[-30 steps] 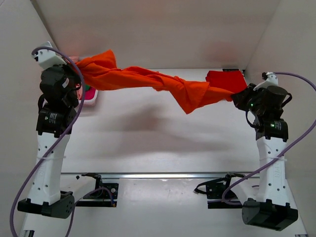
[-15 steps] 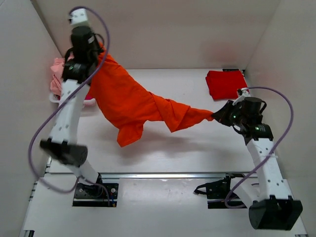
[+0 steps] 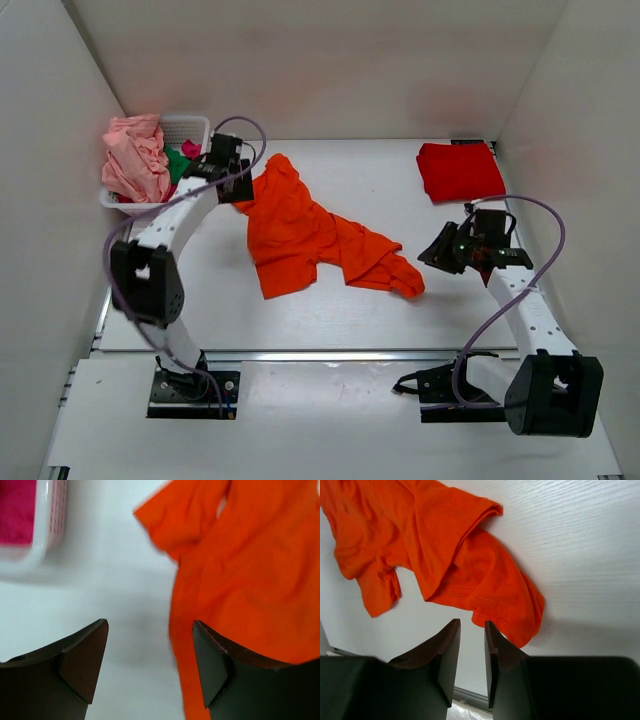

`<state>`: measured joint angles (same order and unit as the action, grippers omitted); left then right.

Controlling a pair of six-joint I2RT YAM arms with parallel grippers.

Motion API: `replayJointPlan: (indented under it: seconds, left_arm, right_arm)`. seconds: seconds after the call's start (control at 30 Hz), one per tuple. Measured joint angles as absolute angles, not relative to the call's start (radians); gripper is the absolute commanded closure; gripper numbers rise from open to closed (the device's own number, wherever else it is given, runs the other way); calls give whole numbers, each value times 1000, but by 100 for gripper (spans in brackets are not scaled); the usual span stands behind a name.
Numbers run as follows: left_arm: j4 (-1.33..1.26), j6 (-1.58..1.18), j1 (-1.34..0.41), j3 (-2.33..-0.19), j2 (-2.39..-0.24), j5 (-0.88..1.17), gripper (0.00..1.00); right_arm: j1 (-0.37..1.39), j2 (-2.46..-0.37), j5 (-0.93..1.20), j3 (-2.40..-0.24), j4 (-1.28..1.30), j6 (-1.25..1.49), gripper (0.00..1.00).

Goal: Fold and stack the t-shirts
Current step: Flatten out the tshirt

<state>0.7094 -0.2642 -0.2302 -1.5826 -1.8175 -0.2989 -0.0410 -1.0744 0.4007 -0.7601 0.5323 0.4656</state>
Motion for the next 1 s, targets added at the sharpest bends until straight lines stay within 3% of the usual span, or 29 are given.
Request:
replayJointPlan:
  seconds: [0.27,0.43,0.57,0.73,0.93,0.97,1.0]
  left_arm:
    - [663,-328,-407,-1093,-1327,-197,21]
    - [666,-397,-498,-982,-1401,-184,19]
    - [657,-455,-550,-927,-1477,-183,19]
    - [637,-514,-562,-888,-1506,-187,24]
    - [565,-566,-590,-866,-1572,-189,39]
    - [556,-567,-595,-866,-1589,-190,51]
    - [550,-576,-601,-872,-1595,-190,72]
  right_arm:
    - [88,-1141,313,-749,518,398,62]
    - [139,-1177,257,-749,530,369,54]
    - [139,-1174,220,-748,534,364,35]
    - [136,-1174,187,-748,544,355,34]
    - [142,-1174,169,-733,545,363,35]
    - [144,-1174,168,-726,544,365,36]
    - [151,-1174,165,-719,543,367,37]
